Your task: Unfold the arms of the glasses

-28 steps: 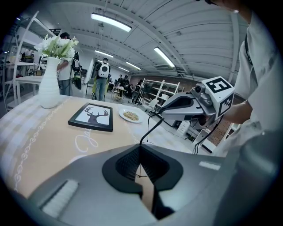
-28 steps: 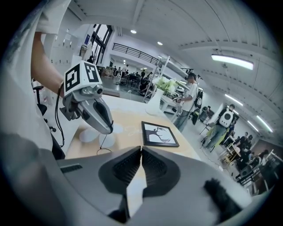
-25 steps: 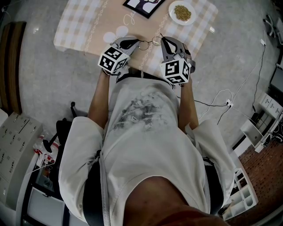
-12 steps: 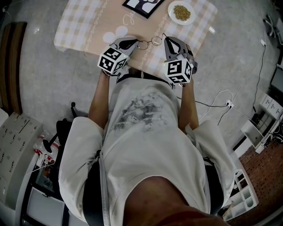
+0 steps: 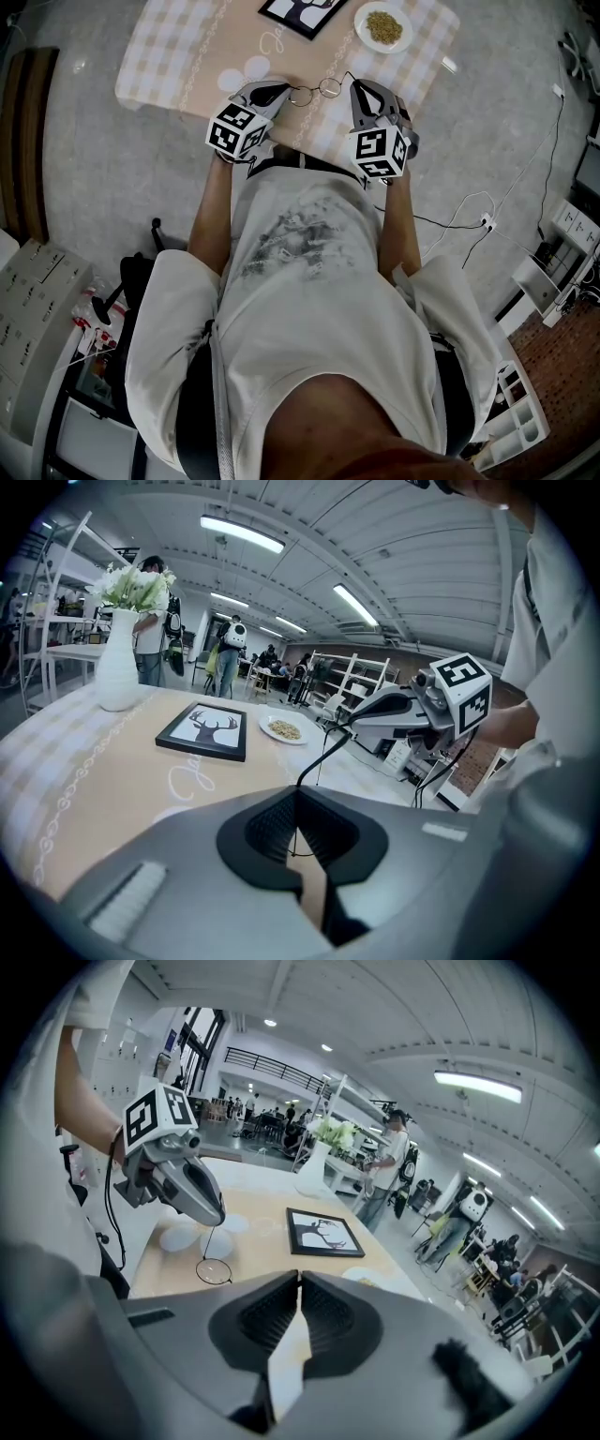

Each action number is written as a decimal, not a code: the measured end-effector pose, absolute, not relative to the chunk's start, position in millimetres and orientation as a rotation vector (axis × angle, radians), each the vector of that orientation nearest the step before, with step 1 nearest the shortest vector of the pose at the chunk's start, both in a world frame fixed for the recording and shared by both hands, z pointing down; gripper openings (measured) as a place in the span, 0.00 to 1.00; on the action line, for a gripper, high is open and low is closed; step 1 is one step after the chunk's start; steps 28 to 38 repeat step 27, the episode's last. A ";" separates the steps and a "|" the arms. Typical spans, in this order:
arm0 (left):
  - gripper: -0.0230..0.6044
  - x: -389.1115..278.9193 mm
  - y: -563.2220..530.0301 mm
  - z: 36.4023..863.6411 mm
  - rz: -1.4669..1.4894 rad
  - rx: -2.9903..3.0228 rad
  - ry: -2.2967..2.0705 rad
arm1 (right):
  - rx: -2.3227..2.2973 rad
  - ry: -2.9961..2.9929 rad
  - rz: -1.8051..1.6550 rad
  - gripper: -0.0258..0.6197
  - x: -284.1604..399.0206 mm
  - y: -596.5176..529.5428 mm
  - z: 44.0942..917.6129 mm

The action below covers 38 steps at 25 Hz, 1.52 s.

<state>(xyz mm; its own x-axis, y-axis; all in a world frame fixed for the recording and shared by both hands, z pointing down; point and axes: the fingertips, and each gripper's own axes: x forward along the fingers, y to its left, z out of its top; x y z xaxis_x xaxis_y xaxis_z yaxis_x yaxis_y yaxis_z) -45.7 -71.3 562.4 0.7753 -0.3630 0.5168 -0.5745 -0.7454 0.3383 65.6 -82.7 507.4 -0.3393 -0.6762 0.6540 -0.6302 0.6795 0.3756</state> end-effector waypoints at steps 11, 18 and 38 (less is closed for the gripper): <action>0.05 -48.7 -70.7 562.4 0.577 2.466 -0.736 | 0.996 -2.064 -0.068 0.08 64.3 -82.7 508.1; 0.05 -49.6 -70.8 562.9 0.572 2.460 -0.747 | 0.991 -2.064 -0.072 0.08 63.9 -82.8 508.0; 0.05 -49.6 -73.4 563.5 0.569 2.457 -0.751 | 0.987 -2.063 -0.073 0.08 64.9 -84.0 508.7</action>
